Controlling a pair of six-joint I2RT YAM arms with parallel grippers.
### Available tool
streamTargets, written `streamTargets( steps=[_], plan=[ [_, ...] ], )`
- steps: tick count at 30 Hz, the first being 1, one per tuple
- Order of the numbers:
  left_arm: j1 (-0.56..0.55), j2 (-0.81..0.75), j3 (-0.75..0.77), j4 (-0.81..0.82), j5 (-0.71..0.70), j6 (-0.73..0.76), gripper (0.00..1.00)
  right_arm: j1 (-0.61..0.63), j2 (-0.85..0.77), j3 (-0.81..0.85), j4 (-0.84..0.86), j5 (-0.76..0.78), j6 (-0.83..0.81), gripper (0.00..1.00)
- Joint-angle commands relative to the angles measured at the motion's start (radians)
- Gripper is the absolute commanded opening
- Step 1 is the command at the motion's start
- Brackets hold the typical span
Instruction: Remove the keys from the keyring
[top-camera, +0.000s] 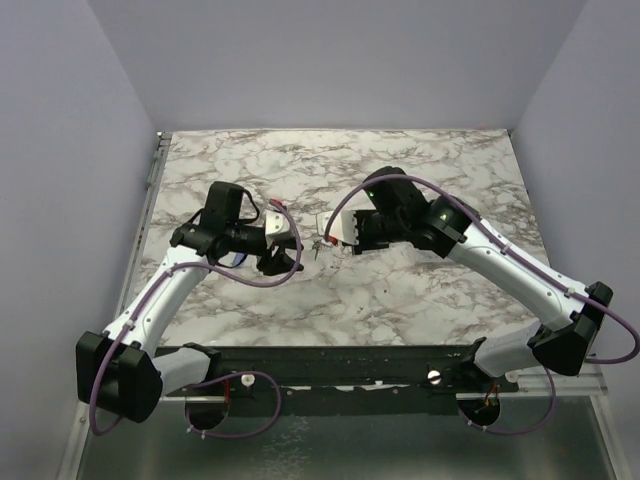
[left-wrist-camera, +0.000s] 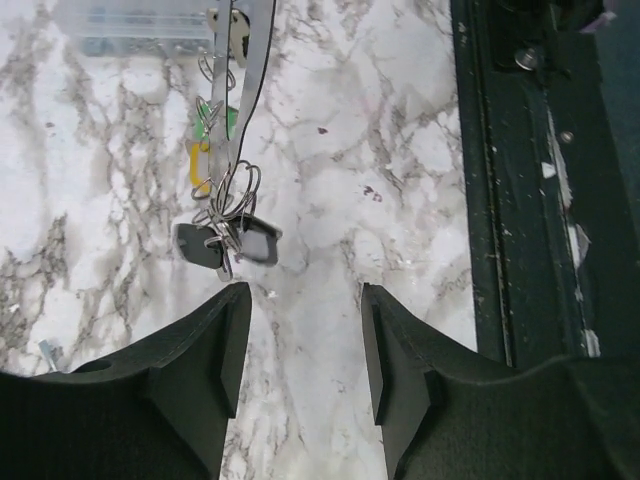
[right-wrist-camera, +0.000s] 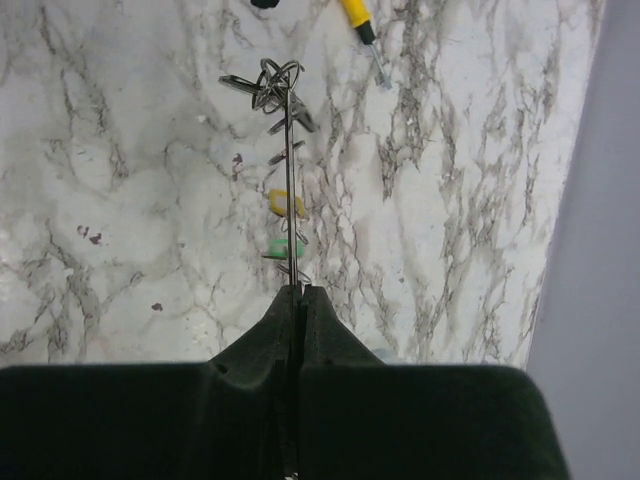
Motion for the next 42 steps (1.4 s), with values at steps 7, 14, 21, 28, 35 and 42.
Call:
streamTargets(
  steps=[7,14,21,28,35,42],
  plan=[
    [0.033,0.002,-0.061,0.432,-0.144,-0.403,0.54,-0.001,0.005,-0.035,0.322,0.281,0.182,0.01],
    [0.081,0.019,-0.195,0.980,-0.180,-0.819,0.54,-0.001,0.022,-0.028,0.414,0.391,0.236,0.01],
    [0.091,0.088,-0.378,1.678,-0.162,-1.161,0.57,0.000,0.065,0.038,0.380,0.439,0.301,0.01],
    [0.067,0.112,-0.434,1.753,-0.275,-1.059,0.57,0.004,0.087,0.059,0.369,0.456,0.356,0.01],
    [0.036,0.152,-0.459,1.770,-0.370,-0.929,0.50,0.025,0.119,0.094,0.330,0.430,0.394,0.01],
    [-0.001,0.183,-0.461,1.777,-0.452,-0.869,0.48,0.060,0.129,0.096,0.323,0.429,0.418,0.01]
  ],
)
